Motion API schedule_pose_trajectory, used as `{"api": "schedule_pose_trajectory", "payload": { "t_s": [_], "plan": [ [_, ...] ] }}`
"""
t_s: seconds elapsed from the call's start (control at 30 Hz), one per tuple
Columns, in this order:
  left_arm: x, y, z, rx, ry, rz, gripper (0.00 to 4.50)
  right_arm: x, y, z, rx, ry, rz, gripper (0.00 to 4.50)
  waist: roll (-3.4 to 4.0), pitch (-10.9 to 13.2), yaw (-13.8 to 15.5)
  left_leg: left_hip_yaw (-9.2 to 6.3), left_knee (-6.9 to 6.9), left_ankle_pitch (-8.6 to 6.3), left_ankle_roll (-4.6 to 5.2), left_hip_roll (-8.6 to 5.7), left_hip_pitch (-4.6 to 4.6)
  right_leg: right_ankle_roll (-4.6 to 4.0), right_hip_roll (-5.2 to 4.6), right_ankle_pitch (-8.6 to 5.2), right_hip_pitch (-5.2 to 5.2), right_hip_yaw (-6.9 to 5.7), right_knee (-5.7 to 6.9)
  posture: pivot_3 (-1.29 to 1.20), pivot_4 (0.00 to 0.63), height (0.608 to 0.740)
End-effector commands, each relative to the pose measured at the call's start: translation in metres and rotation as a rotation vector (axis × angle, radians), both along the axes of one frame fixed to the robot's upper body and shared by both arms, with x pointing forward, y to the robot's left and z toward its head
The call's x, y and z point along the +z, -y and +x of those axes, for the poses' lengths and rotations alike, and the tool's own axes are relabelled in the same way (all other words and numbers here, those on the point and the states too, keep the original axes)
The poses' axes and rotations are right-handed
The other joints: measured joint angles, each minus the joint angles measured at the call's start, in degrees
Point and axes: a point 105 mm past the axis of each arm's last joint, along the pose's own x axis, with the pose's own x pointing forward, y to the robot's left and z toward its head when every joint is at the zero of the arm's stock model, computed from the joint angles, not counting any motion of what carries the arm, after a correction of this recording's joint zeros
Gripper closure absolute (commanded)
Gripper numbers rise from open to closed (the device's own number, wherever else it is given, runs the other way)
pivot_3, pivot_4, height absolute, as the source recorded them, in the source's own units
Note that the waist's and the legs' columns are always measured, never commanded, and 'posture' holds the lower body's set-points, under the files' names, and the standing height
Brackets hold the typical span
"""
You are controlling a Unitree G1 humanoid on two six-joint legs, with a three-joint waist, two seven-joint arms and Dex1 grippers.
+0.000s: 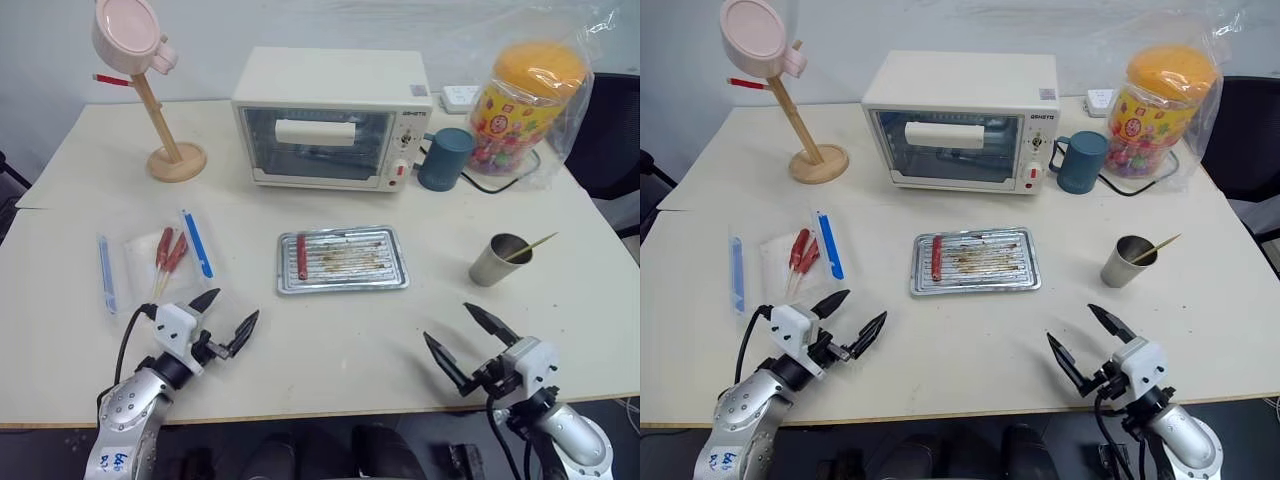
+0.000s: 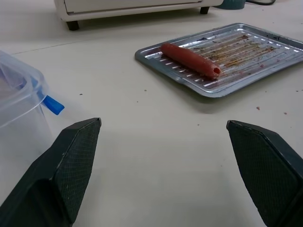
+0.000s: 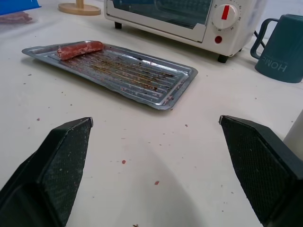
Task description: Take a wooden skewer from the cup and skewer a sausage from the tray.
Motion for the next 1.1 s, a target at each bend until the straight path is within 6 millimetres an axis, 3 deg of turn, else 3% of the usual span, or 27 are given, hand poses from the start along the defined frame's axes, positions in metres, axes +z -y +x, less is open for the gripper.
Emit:
{"api": "schedule_pose_trajectory", "payload": {
  "t_s": [0.03,0.1,0.23,0.33,0.53,0.67,0.83,0.97,1.1],
  "plan": [
    [0.017,0.000,-0.002,-0.013,0.055,0.001,0.02,0.008,0.005,-0.001,-0.015,0.031,0.001,0.00,0.00,0.00,-0.08,0.00,0.00,0.00,0.00,0.00,0.00,0.00,0.00,0.00,0.00,0.00,0.00,0.00,0.150,0.740],
    [0.024,-0.003,-0.001,-0.015,0.075,-0.031,0.02,0.009,0.006,0.000,-0.021,0.034,-0.004,0.00,0.00,0.00,-0.13,0.00,0.00,0.00,0.00,0.00,0.00,0.00,0.00,0.00,0.00,0.00,0.00,0.00,0.150,0.740],
    [0.041,0.000,-0.012,-0.200,0.051,-0.140,0.02,0.024,0.021,-0.001,-0.073,0.057,0.001,0.00,0.01,0.00,-0.32,0.00,0.00,0.00,0.00,0.01,0.00,0.00,0.00,0.00,0.00,0.00,0.02,0.00,0.150,0.740],
    [0.048,0.001,-0.024,-0.370,-0.005,-0.098,0.02,0.034,0.036,-0.010,-0.107,0.054,-0.010,0.00,0.02,-0.01,-0.31,-0.01,0.00,0.00,0.00,0.01,0.00,-0.02,-0.01,-0.01,0.01,0.00,0.00,0.00,0.150,0.740],
    [0.058,-0.006,-0.035,-0.562,-0.101,-0.075,0.02,0.036,0.093,-0.038,-0.264,-0.015,-0.058,0.00,0.08,-0.02,-0.38,0.01,-0.01,-0.01,0.03,0.00,0.07,-0.04,-0.02,-0.02,0.12,0.02,-0.04,0.00,0.150,0.740],
    [0.059,-0.001,-0.035,-0.620,-0.119,-0.076,0.02,0.044,0.110,-0.039,-0.321,-0.010,0.000,0.00,0.12,0.01,-0.52,0.05,-0.49,-0.02,0.07,0.04,0.88,-0.09,-0.01,-0.05,0.83,0.05,-0.33,0.00,0.150,0.740],
    [0.062,0.005,-0.033,-0.639,-0.099,-0.094,0.02,0.061,0.124,-0.020,-0.244,-0.054,-0.026,0.00,0.28,-0.04,-0.93,0.12,-0.80,0.00,0.08,0.04,1.07,-0.11,-0.02,-0.06,0.88,0.11,-0.44,0.00,0.150,0.740],
    [0.059,0.009,-0.035,-0.637,-0.090,-0.103,0.02,0.082,0.135,0.012,-0.081,-0.171,-0.029,0.00,0.31,-0.02,-1.22,0.20,-0.77,0.04,0.14,0.03,1.01,-0.10,-0.03,-0.05,0.83,0.14,-0.44,0.00,0.150,0.740],
    [0.056,0.009,-0.037,-0.621,-0.071,-0.093,0.02,0.098,0.149,0.042,-0.035,-0.247,-0.009,0.00,0.30,-0.02,-1.13,0.17,-0.81,0.06,0.14,0.08,1.00,-0.11,0.00,-0.06,0.81,0.08,-0.46,0.00,0.150,0.740]
  ]
}}
